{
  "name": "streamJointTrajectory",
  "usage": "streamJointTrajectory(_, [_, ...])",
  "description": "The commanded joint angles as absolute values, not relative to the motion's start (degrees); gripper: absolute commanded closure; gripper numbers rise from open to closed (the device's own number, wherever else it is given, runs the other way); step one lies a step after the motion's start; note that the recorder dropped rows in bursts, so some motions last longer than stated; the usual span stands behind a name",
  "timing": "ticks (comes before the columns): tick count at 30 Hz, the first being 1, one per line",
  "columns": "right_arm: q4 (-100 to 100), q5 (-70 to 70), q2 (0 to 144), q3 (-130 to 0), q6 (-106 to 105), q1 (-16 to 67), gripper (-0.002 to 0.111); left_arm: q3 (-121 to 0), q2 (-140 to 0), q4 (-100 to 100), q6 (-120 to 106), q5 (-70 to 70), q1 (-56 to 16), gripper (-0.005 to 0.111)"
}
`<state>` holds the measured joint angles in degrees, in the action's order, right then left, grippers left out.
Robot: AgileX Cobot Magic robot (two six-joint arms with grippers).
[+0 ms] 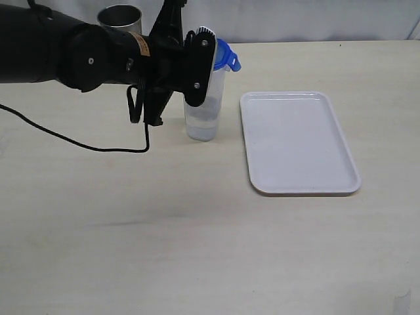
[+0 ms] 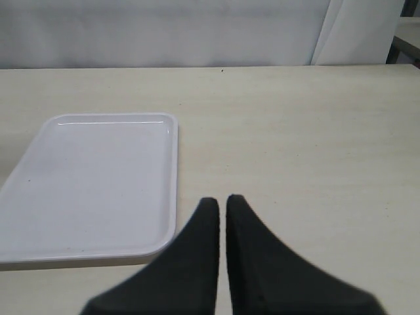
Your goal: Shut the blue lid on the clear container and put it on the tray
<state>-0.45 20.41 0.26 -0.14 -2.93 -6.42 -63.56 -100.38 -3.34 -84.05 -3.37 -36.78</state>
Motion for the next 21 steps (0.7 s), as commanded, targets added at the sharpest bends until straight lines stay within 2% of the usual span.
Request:
streamJointTrajectory(1, [-0.4,19.8,0.0,0.0,-3.3,-6.5,0.104,-63.4,-100.0,-3.4,-84.0,-1.3,-36.9,0.107])
streamJointTrajectory(21, [-0.4,19.8,0.0,0.0,-3.3,-6.5,0.104,-63.4,-100.0,-2.1,-84.1,-4.0,-37.0,0.107])
